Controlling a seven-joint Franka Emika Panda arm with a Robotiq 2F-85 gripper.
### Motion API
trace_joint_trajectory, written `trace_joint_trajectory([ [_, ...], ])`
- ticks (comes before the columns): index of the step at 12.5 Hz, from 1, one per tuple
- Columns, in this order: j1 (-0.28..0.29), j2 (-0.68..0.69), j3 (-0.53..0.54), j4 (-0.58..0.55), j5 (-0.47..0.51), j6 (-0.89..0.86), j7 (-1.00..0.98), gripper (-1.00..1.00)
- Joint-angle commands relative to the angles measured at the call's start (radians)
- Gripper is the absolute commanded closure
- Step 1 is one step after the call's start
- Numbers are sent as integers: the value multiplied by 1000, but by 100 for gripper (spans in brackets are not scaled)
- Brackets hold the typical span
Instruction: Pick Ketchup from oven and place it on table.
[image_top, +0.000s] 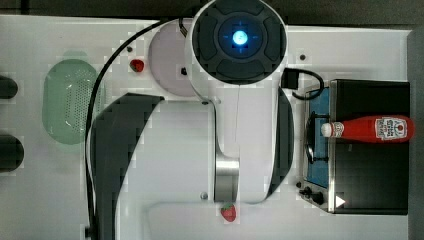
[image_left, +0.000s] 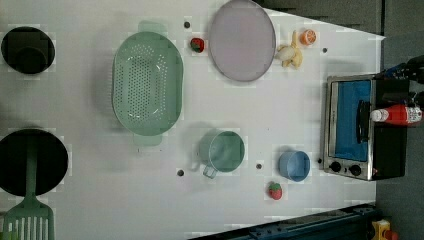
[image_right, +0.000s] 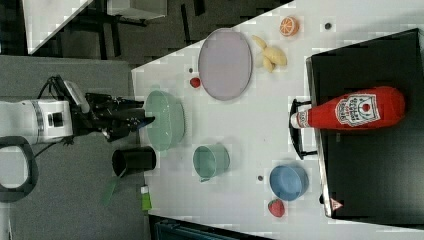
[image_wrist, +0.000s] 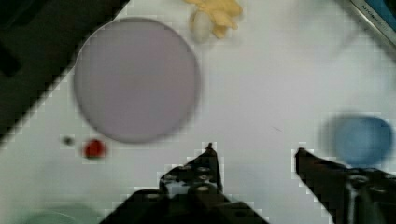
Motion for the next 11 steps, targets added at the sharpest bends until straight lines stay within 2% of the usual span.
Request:
trace_joint_trajectory([
  [1,-2,-383,-49,-191,-2,-225,75,-58],
  [3,-4,-382,-52,-191,-4,-220,75,-98],
  [7,-31,-355,-120,-190,-13,-155,75,-100],
  [11,-61,-271,-270,-188,-13,-42,72,-100],
])
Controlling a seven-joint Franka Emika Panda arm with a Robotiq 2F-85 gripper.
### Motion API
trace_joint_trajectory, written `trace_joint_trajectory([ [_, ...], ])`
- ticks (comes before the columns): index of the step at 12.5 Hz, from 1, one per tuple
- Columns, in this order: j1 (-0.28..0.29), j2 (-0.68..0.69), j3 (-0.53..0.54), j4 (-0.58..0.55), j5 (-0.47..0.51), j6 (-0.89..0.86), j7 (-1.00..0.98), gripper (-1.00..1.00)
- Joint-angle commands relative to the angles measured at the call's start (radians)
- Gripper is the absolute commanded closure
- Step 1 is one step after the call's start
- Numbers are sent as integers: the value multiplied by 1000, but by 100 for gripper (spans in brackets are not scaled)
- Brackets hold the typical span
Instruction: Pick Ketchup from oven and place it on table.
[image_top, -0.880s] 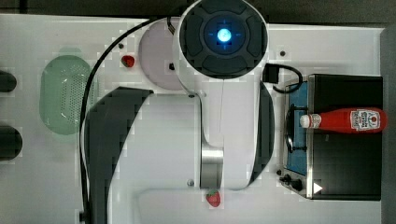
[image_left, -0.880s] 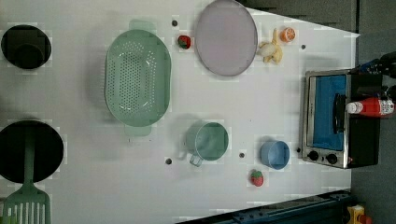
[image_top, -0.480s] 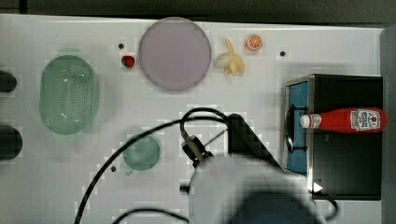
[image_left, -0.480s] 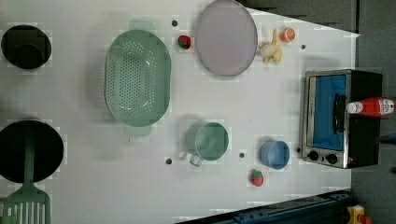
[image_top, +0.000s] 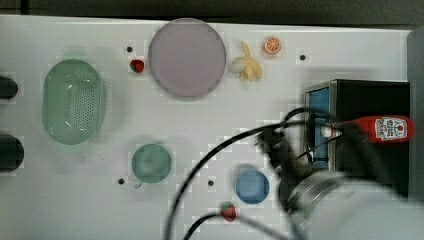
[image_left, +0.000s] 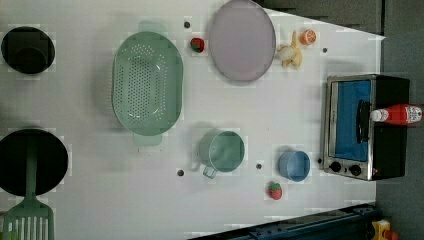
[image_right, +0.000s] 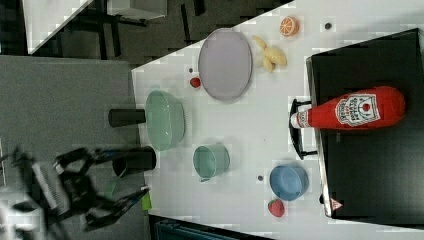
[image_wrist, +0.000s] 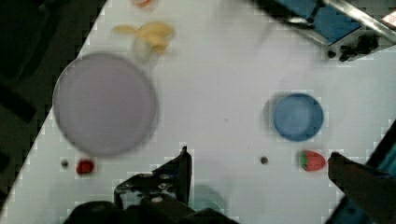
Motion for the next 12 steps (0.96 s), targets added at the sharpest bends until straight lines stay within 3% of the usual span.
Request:
trace_joint_trajectory([
  [1,-39,129,-129,-24,-1,96,22,-100],
  [7,-46,341,-347,7,0,308,12,-100],
  [12,-64,573,-424,117,8,430,12,-100],
])
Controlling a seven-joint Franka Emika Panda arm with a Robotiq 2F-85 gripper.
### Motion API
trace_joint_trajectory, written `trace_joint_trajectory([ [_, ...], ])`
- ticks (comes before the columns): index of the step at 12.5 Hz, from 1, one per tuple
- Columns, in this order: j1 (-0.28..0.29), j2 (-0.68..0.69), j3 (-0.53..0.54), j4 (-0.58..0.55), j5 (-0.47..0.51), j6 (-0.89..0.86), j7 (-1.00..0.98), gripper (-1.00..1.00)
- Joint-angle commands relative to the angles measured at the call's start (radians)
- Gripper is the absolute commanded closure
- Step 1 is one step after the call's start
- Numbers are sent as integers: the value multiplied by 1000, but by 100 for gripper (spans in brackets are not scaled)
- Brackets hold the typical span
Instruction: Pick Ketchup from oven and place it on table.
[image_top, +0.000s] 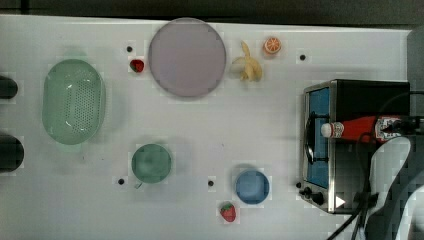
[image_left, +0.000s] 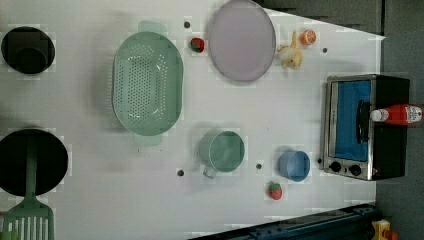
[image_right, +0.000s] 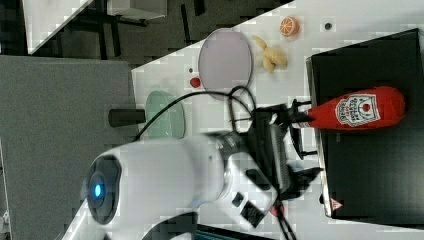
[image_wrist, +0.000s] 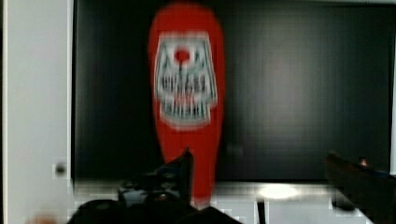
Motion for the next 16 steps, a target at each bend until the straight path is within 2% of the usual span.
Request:
trace_joint_trajectory([
  [1,-4,101,0,59,23,78,13,-100],
  [4,-30,199,0,70,133,136,13,-100],
  [9,-42,275,0,69,169,223,13,-100],
  [12,-49,300,2,60,202,214,13,-100],
  [13,-51,306,2,58,218,224,13,-92],
  [15,-54,308,2,51,228,227,12,-43],
  [16,-52,304,3,54,229,226,12,-27],
])
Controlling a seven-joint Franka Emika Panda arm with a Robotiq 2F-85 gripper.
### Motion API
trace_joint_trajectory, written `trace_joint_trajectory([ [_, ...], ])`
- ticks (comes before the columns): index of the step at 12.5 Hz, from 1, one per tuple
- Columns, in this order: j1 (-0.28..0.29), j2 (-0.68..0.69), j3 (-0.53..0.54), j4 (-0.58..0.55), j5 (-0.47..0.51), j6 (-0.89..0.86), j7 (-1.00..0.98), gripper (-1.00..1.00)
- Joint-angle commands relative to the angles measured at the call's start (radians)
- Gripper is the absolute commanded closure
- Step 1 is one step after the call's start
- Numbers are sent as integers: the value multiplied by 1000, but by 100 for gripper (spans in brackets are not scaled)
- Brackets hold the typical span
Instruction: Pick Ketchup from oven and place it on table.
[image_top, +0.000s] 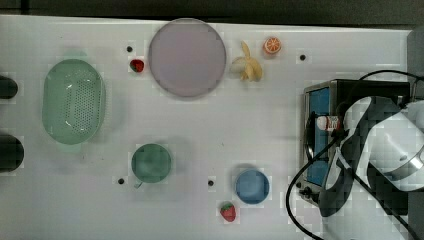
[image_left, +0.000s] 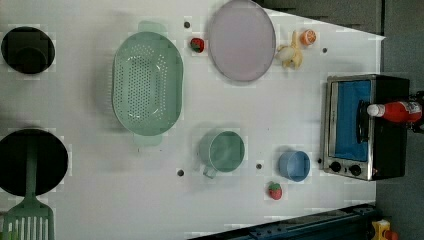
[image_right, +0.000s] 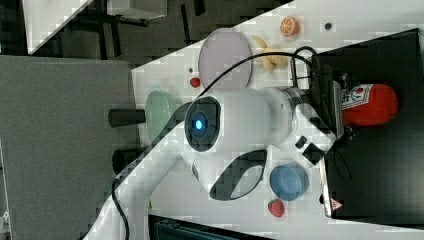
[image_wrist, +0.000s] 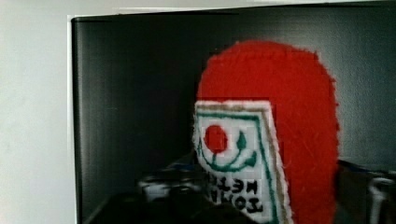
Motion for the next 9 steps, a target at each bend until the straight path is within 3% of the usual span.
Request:
trace_joint_trajectory([
  [1,-12,-28,-19,16,38,-36,14,-27],
  [7,18,-149,-17,138,16,-243,14,-27],
  [9,48,-192,-8,182,-79,-330,11,-27],
])
